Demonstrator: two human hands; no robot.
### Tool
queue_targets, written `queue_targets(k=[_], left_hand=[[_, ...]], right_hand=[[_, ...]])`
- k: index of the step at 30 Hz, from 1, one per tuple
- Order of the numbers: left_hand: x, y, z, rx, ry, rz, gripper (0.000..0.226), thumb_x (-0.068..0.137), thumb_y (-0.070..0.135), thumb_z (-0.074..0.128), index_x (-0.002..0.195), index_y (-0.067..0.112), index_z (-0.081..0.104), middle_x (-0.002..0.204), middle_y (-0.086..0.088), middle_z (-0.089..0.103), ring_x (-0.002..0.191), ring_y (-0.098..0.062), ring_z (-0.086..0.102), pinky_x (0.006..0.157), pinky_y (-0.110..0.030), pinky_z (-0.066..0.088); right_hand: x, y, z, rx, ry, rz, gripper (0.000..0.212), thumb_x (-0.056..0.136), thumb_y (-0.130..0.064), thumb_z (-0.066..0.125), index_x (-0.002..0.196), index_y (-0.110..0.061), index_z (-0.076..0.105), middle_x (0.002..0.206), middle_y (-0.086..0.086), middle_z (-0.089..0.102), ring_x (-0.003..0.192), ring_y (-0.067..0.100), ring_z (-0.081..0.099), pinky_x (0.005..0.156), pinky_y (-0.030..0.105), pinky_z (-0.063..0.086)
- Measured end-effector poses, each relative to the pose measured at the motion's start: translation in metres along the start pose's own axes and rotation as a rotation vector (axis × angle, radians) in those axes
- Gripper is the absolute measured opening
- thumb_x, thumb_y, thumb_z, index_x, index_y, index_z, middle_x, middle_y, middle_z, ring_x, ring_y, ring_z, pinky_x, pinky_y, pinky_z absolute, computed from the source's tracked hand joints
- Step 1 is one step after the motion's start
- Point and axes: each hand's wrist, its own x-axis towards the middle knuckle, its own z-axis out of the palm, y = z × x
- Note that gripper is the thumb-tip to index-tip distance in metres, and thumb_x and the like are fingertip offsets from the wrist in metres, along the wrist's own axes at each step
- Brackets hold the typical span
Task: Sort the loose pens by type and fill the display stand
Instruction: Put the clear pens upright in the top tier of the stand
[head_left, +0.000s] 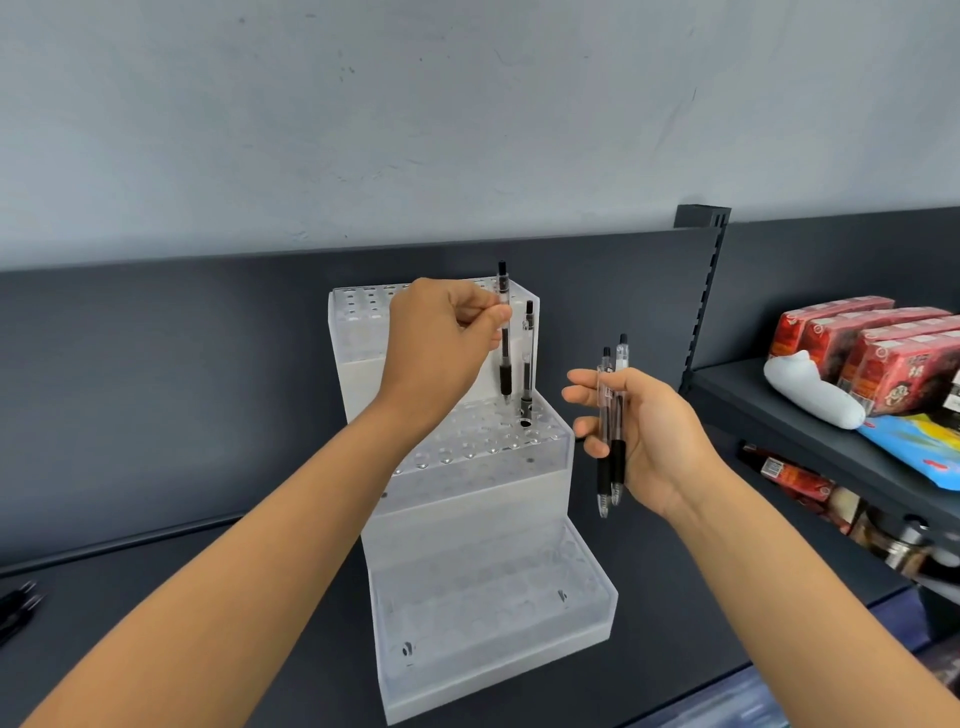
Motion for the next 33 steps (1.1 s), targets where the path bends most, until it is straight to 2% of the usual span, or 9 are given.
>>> queue_targets(k=[3,6,9,12,17,19,23,26,33], left_hand=[[-0.003,-0.008,0.005,0.038,-0.04,-0.028,0.005,0.084,0.009,0.071,0.086,0.008,0.075,0.068,0.008,0.068,0.061,-0.008,0.07,0.068,-0.028,0.061],[-0.008,-0.02,0.011,0.121,-0.094,-0.038,0.006,0.084,0.012,0.072,0.087,0.007,0.075,0.07,0.001,0.07,0.065,-0.013,0.07,0.073,-0.037,0.06],[-0.009,-0.025,0.014,0.179,-0.097,-0.02,0.009,0.085,0.014,0.071,0.085,0.006,0.073,0.073,-0.003,0.071,0.067,-0.016,0.07,0.074,-0.039,0.059],[-0.009,-0.021,0.015,0.267,-0.101,0.016,0.013,0.086,0.018,0.07,0.083,0.006,0.072,0.074,-0.003,0.071,0.068,-0.016,0.069,0.074,-0.038,0.057],[-0.011,-0.011,0.016,0.393,-0.086,0.043,0.015,0.088,0.02,0.068,0.081,0.008,0.074,0.077,-0.005,0.072,0.073,-0.014,0.065,0.071,-0.027,0.051],[-0.012,-0.01,0.015,0.392,-0.079,0.043,0.015,0.088,0.019,0.067,0.081,0.007,0.074,0.078,-0.004,0.072,0.073,-0.014,0.065,0.07,-0.025,0.05],[-0.017,-0.014,0.014,0.302,-0.048,0.02,0.013,0.086,0.017,0.069,0.082,0.006,0.074,0.074,-0.004,0.072,0.07,-0.015,0.068,0.073,-0.033,0.056],[-0.02,-0.017,0.017,0.242,-0.009,0.028,0.014,0.086,0.016,0.068,0.081,0.005,0.074,0.07,-0.004,0.072,0.066,-0.017,0.068,0.071,-0.038,0.057],[-0.019,-0.018,0.018,0.233,-0.005,0.028,0.016,0.087,0.015,0.068,0.078,0.003,0.074,0.068,-0.006,0.071,0.065,-0.018,0.068,0.07,-0.038,0.057]], right_hand=[[-0.001,0.001,0.003,-0.008,-0.007,0.008,0.03,0.093,-0.011,0.044,0.112,0.002,0.063,0.084,0.009,0.067,0.048,0.017,0.053,0.037,0.022,0.037],[-0.003,0.001,0.006,-0.016,-0.015,0.015,0.029,0.093,-0.008,0.044,0.114,0.002,0.062,0.083,0.009,0.067,0.048,0.016,0.054,0.038,0.022,0.038],[-0.005,0.001,0.007,-0.05,-0.047,0.003,0.025,0.094,-0.005,0.048,0.116,0.001,0.06,0.084,0.007,0.071,0.053,0.017,0.06,0.044,0.023,0.046],[-0.006,0.001,0.009,-0.025,-0.103,-0.002,0.022,0.095,-0.005,0.052,0.116,0.0,0.058,0.088,0.01,0.073,0.062,0.022,0.068,0.055,0.028,0.057],[-0.01,0.002,0.015,0.001,-0.156,-0.024,0.024,0.093,-0.006,0.056,0.117,-0.002,0.059,0.097,0.013,0.072,0.071,0.026,0.071,0.062,0.035,0.06],[-0.011,0.003,0.017,0.005,-0.156,-0.033,0.024,0.092,-0.004,0.057,0.116,-0.002,0.059,0.096,0.013,0.072,0.072,0.026,0.071,0.062,0.036,0.06],[-0.013,0.001,0.018,0.043,-0.131,-0.049,0.024,0.091,-0.003,0.059,0.114,-0.002,0.06,0.094,0.015,0.07,0.069,0.025,0.069,0.068,0.04,0.061],[-0.015,0.002,0.018,0.046,-0.125,-0.064,0.024,0.091,-0.005,0.06,0.115,-0.003,0.06,0.094,0.015,0.068,0.068,0.024,0.068,0.065,0.037,0.061],[-0.017,0.002,0.014,0.065,-0.107,-0.059,0.026,0.09,-0.005,0.06,0.116,0.0,0.059,0.087,0.014,0.069,0.066,0.025,0.066,0.071,0.042,0.06]])
